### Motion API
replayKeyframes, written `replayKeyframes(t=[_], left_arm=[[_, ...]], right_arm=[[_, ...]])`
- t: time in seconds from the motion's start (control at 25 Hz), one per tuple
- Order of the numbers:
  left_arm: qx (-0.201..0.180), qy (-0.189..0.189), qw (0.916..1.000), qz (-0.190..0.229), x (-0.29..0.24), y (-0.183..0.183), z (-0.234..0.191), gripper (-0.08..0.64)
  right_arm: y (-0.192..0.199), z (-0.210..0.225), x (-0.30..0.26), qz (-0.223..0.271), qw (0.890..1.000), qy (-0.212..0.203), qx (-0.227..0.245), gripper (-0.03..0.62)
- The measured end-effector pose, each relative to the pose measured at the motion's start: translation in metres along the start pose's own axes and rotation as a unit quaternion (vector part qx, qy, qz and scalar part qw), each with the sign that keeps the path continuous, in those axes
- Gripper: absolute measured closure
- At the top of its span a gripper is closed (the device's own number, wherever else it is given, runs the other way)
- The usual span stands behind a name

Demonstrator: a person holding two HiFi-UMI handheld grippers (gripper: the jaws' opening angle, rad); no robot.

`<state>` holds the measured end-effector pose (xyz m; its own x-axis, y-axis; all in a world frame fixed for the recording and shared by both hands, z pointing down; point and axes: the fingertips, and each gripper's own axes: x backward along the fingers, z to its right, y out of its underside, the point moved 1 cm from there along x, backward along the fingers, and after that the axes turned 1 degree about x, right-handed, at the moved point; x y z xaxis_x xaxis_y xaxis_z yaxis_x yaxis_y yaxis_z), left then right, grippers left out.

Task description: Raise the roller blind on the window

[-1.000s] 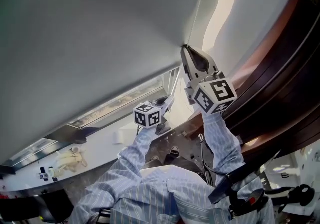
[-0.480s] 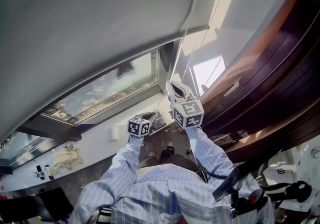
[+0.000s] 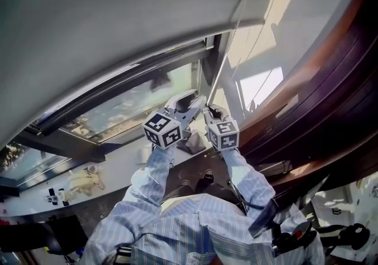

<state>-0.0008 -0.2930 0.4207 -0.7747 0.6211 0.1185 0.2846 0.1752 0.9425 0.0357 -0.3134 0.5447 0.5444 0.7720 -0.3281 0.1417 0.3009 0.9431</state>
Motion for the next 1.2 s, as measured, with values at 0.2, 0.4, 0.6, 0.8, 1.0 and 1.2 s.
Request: replayKeyframes(t=[0.2,0.4,0.6,0.8,1.0,1.2], left_arm=[[-0.065,0.072,0.9931,0.066,-0.052,-0.113,0.048,0.445],[-0.074,0.101,0.9873,0.098,-0.083,-0.16,0.07,0.448],[-0.063,0.115,0.986,0.103,-0.092,-0.159,0.077,0.541],[-0.047,0.13,0.9832,0.118,-0.089,-0.161,0.076,0.545],[-0.03,0.116,0.9772,0.176,-0.079,-0.16,0.059,0.548],[-0.028,0.088,0.9896,0.11,-0.083,-0.101,0.038,0.549]], right_arm=[[0.004,0.0,0.002,-0.001,1.0,0.003,0.005,0.583],[0.006,0.013,0.006,-0.003,1.0,0.014,0.0,0.583],[0.008,0.017,0.013,0.003,1.0,0.016,-0.003,0.583],[0.006,0.015,0.013,0.015,1.0,0.014,-0.003,0.583],[0.011,0.006,0.012,0.015,1.0,0.004,-0.004,0.583],[0.075,0.0,0.006,-0.063,0.998,0.004,-0.025,0.583]])
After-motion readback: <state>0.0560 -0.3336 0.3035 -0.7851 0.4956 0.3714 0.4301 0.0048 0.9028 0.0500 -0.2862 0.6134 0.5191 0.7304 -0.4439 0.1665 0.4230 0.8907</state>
